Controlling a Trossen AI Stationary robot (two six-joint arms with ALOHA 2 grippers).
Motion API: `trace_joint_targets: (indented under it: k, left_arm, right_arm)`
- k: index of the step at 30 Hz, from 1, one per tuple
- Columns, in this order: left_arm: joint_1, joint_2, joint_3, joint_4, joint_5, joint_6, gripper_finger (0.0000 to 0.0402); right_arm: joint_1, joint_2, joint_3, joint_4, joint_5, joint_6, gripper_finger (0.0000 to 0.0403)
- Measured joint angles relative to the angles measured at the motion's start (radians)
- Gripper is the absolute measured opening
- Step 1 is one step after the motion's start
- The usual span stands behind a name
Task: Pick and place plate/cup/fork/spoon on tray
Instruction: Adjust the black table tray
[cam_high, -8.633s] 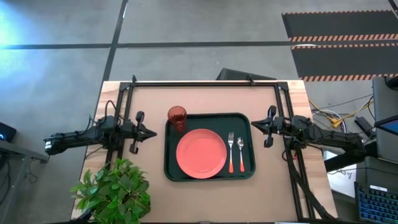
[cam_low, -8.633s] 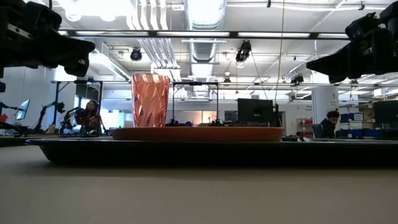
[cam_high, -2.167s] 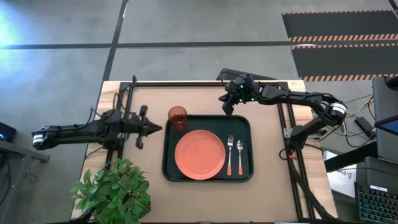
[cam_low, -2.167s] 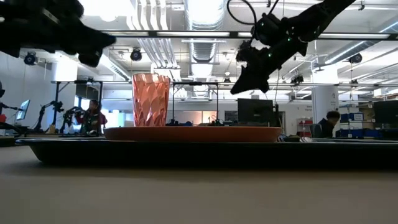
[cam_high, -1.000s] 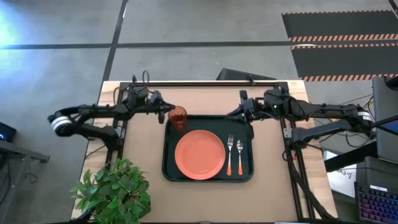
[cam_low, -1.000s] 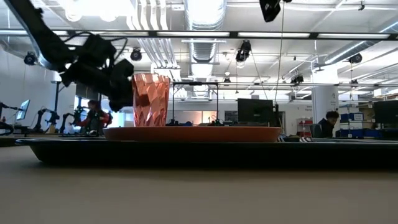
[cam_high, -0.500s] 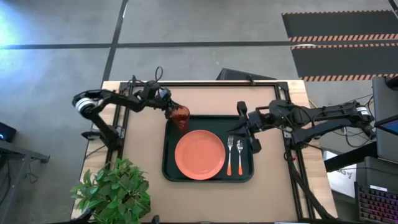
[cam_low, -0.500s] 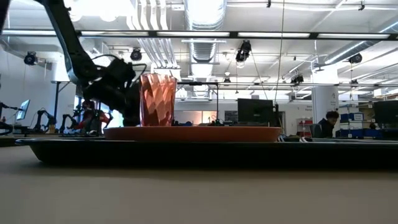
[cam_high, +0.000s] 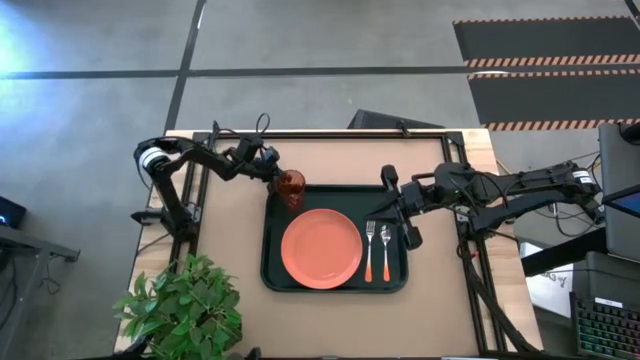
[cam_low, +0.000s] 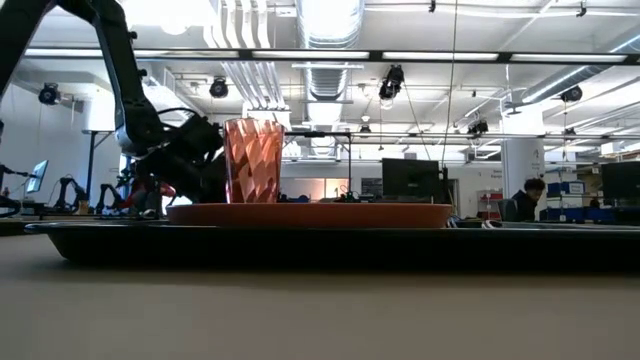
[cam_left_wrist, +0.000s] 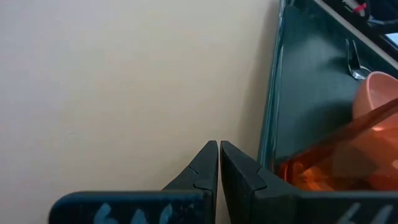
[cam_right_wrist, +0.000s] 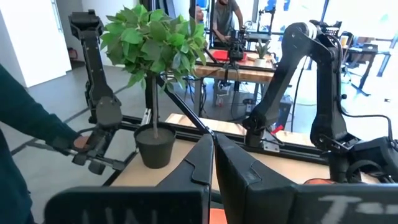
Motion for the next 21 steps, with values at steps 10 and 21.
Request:
trace_joint_targets:
  k: [10,21]
  left_arm:
    - [-0.023,-0.006,-0.003,-0.001,0.047,-0.027,0.0]
    - [-0.049,-0.006,-0.006,-0.006,0.051,-0.031,0.0]
  right_arm:
    - [0.0,0.0,0.0,0.001,0.0,-0.003,0.0009]
    - [0.0,0.0,0.0,0.001,0.001,0.001,0.0009]
